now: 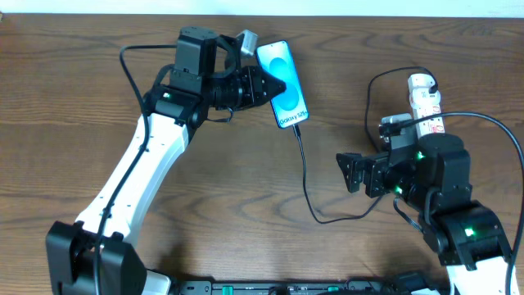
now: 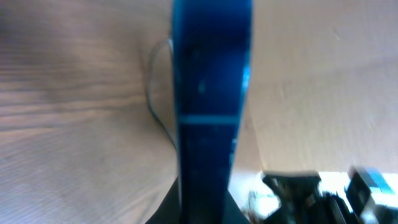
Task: Plug charger to phone and switch on socket
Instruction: 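Lower the plugged-in phone with the left gripper toward the table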
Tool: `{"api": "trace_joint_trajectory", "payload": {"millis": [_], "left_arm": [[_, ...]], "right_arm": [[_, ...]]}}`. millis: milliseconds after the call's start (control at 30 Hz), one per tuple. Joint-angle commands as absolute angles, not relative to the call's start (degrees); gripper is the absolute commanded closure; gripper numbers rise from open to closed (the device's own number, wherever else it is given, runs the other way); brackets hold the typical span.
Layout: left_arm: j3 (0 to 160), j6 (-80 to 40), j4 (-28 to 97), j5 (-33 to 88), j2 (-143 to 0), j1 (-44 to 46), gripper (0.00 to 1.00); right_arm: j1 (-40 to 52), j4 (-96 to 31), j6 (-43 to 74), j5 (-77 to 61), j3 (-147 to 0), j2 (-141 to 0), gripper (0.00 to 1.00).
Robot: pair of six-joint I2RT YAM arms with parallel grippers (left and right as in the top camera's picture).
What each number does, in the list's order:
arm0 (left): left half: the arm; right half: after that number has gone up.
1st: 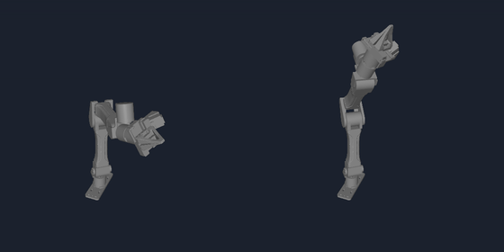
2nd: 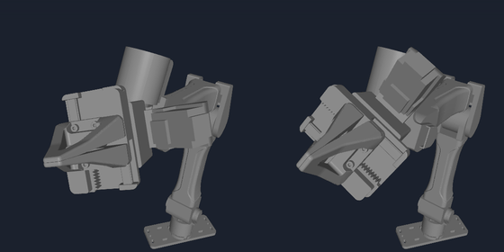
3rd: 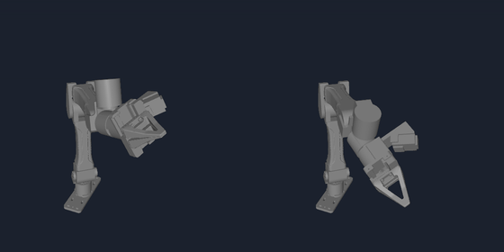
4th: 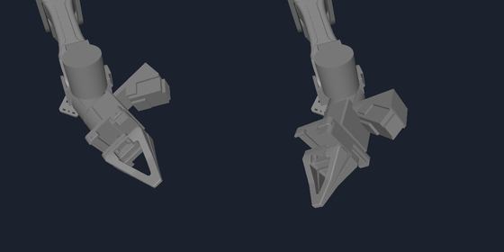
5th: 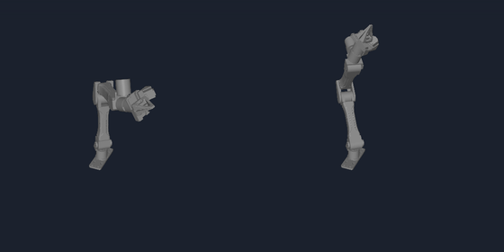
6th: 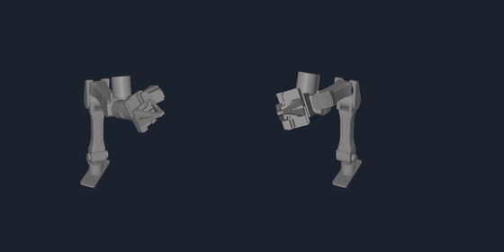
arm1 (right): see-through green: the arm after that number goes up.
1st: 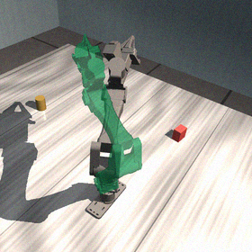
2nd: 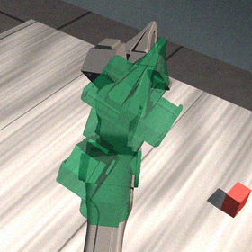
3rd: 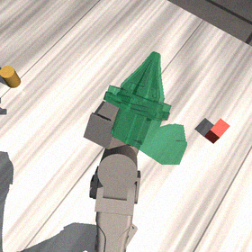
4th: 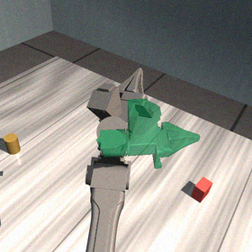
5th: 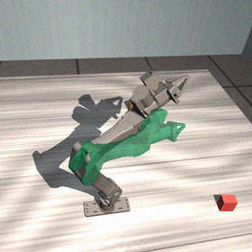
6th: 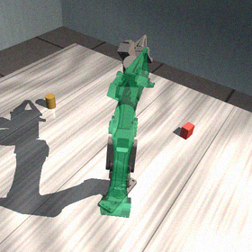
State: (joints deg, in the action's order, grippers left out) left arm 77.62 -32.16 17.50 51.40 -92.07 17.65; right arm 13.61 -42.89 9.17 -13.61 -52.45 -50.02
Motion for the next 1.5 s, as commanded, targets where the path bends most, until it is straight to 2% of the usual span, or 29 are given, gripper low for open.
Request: {"api": "trace_joint_trajectory", "payload": {"millis": [0, 367, 467, 567, 833, 1167, 1467], "left_arm": [[80.29, -24.38, 17.54, 63.81, -94.72, 17.61, 0.93], [80.29, -24.38, 19.2, 63.22, -106.24, 17.61, 0.93], [80.27, -24.21, 19.27, 60.12, -107.2, 17.61, 0.93], [80.29, -24.21, 19.22, 58.17, -107.04, 17.58, 0.93], [80.27, -22.02, 23.62, 50.54, -107.5, 17.72, 0.92], [80.27, -18.41, 23.53, 50.61, -112.57, 18.35, 0.93], [80.27, -12.51, 22.83, 58.06, -119.85, 19.05, 0.93]], "right_arm": [[13.17, -43.13, 9.61, -13.47, -53.17, -52.14, 0.01], [13.17, -43.13, 9.61, -13.47, -53.17, -58.08, 0.01], [13.15, -43.13, 9.61, -13.56, -53.17, -59.7, 0.01], [13.21, -40.47, 14.52, -17.21, -53.17, -60.8, 0.01], [13.17, -39.16, 15.22, -17.08, -53.17, -60.97, 0.01], [13.17, -37.93, 15.7, -17.08, -53.17, -60.99, 0.01], [13.17, -38.17, 15.86, -17.1, -53.17, -60.99, 0.01]]}}
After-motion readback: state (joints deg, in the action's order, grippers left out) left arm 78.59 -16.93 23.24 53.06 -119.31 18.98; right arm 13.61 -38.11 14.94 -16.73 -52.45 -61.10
